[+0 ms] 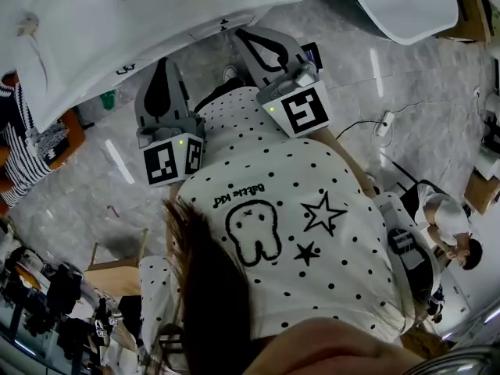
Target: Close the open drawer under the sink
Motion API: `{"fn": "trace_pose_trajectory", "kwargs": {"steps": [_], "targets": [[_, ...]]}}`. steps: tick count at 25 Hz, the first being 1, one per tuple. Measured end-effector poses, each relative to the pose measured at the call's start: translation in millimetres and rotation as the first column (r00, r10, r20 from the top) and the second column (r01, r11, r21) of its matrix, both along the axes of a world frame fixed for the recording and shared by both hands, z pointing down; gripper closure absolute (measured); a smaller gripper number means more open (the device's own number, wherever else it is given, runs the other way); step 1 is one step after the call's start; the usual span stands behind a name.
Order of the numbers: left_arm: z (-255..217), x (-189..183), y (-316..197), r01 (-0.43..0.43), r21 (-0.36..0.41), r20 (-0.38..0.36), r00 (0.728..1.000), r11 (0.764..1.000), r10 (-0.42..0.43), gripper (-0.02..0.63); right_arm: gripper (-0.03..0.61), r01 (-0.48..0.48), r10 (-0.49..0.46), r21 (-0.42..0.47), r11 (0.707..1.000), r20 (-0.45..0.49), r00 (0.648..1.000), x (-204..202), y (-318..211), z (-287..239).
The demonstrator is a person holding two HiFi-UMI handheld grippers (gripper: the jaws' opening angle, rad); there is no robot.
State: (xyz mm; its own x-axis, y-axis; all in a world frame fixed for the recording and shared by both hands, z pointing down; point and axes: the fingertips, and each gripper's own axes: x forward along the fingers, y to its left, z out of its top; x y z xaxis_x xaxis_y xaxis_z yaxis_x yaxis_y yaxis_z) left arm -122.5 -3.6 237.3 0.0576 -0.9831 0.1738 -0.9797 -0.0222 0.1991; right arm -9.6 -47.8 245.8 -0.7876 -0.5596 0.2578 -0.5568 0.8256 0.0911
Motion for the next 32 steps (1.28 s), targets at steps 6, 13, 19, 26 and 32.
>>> {"fn": "trace_pose_trajectory", "kwargs": {"steps": [6, 13, 19, 26, 32], "targets": [[-10.0, -0.9, -3.2, 0.010, 0.055, 0.001, 1.000, 0.998, -0.010, 0.609, 0.566, 0.037, -0.037, 0.015, 0.999, -0.003, 0.999, -7.7, 3.1, -1.9], [-2.2, 1.3, -1.9, -0.010, 0.010, 0.004, 1.000, 1.000, 0.010, 0.609, 0.566, 0.034, -0.033, 0.022, 0.999, -0.009, 0.999, -6.9, 2.4, -1.6], [-2.7, 0.6, -2.2, -0.006, 0.015, -0.010, 1.000, 1.000, 0.006, 0.609, 0.566, 0.036, -0.036, 0.028, 0.999, -0.012, 0.999, -7.2, 1.9, -2.3], [-7.6, -1.5, -3.7, 0.012, 0.038, -0.022, 1.000, 0.999, -0.012, 0.609, 0.566, 0.066, -0.065, 0.041, 0.997, -0.026, 0.998, -11.7, 5.2, -2.8], [-4.8, -2.4, -2.3, 0.010, 0.027, -0.025, 1.000, 1.000, -0.009, 0.609, 0.566, 0.063, -0.062, 0.041, 0.997, -0.029, 0.998, -11.1, 4.6, -2.7]]}}
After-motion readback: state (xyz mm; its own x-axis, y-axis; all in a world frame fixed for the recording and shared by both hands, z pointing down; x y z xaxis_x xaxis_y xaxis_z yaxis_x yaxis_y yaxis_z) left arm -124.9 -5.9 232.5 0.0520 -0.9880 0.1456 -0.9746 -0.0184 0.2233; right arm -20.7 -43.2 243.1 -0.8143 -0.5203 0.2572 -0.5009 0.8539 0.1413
